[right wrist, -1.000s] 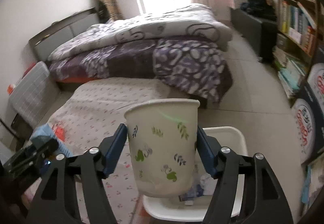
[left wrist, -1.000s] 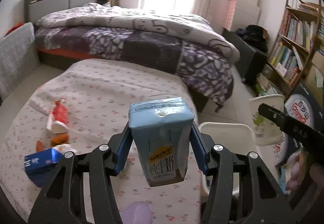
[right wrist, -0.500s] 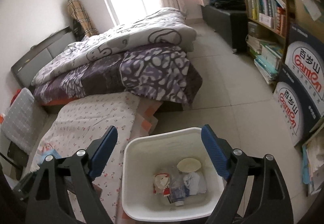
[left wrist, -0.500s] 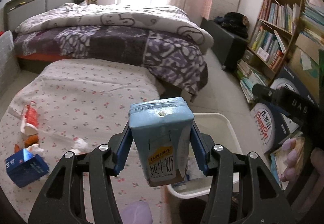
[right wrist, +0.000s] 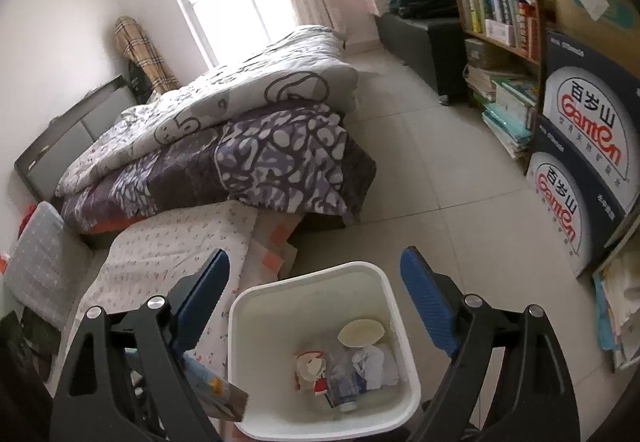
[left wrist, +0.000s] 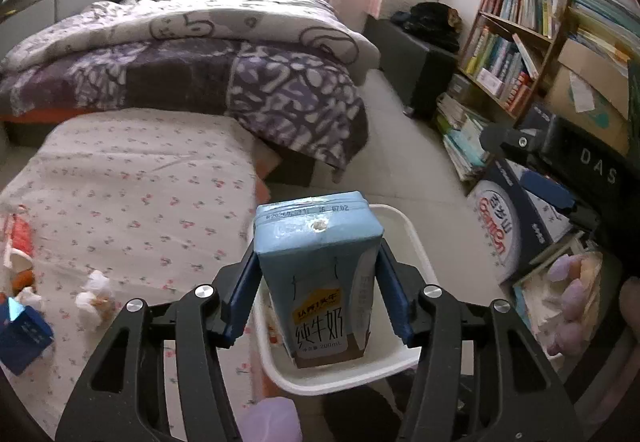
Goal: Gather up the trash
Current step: 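Lower the milk carton into the bin and open the left tool, then move both open tools from the bin back over the bedsheet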
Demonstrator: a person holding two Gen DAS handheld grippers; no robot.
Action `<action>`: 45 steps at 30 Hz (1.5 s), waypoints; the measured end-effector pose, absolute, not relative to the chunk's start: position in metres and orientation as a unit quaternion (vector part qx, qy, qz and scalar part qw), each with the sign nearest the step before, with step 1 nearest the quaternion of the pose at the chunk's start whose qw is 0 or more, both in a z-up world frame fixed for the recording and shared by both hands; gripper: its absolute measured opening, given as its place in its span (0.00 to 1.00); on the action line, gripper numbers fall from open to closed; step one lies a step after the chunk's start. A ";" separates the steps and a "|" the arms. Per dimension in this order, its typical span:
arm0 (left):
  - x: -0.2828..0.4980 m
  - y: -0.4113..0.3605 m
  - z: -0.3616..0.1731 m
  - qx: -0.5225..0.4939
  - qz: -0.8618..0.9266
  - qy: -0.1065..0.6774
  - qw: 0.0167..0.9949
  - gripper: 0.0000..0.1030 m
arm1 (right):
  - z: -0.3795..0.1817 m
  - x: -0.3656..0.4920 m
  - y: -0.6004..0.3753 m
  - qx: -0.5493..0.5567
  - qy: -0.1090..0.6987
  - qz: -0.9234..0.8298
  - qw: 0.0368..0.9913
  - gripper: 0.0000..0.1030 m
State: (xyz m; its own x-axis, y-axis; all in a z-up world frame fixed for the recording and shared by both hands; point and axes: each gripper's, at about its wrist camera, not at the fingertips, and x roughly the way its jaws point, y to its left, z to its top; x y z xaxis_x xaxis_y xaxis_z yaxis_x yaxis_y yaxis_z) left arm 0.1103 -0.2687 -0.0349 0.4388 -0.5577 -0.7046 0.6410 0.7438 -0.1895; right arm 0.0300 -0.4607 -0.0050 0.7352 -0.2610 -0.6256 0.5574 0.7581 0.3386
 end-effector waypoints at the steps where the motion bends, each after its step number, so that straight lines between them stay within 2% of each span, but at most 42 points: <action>1: 0.109 -0.271 -0.036 0.053 -0.356 0.397 0.844 0.63 | -0.005 0.030 -0.462 0.263 0.283 -0.230 0.893 0.83; 3: 0.108 -0.273 -0.036 0.050 -0.364 0.400 0.840 0.76 | -0.005 0.029 -0.462 0.263 0.282 -0.232 0.893 0.84; 4: 0.107 -0.273 -0.036 0.049 -0.364 0.398 0.841 0.78 | -0.005 0.029 -0.462 0.262 0.282 -0.232 0.893 0.85; 13: 0.115 -0.257 -0.033 0.042 -0.327 0.394 0.858 0.78 | -0.001 0.034 -0.451 0.240 0.279 -0.234 0.900 0.87; 32: 0.149 -0.182 -0.038 0.031 -0.228 0.405 0.885 0.86 | -0.003 0.077 -0.384 0.191 0.317 -0.180 0.911 0.90; 39: 0.173 -0.141 -0.048 0.068 -0.173 0.436 0.881 0.89 | -0.008 0.102 -0.345 0.168 0.341 -0.148 0.913 0.90; 45: 0.205 -0.092 -0.066 0.157 -0.129 0.483 0.852 0.89 | -0.017 0.124 -0.314 0.149 0.366 -0.118 0.911 0.90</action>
State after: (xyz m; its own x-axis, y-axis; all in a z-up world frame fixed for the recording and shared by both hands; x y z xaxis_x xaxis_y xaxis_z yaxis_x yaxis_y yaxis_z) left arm 0.2054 -0.0918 -0.0658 0.4999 -0.0686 -0.8633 0.3711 0.9177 0.1420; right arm 0.1239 -0.3138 -0.0166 0.7037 -0.1053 -0.7026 0.3233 0.9281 0.1847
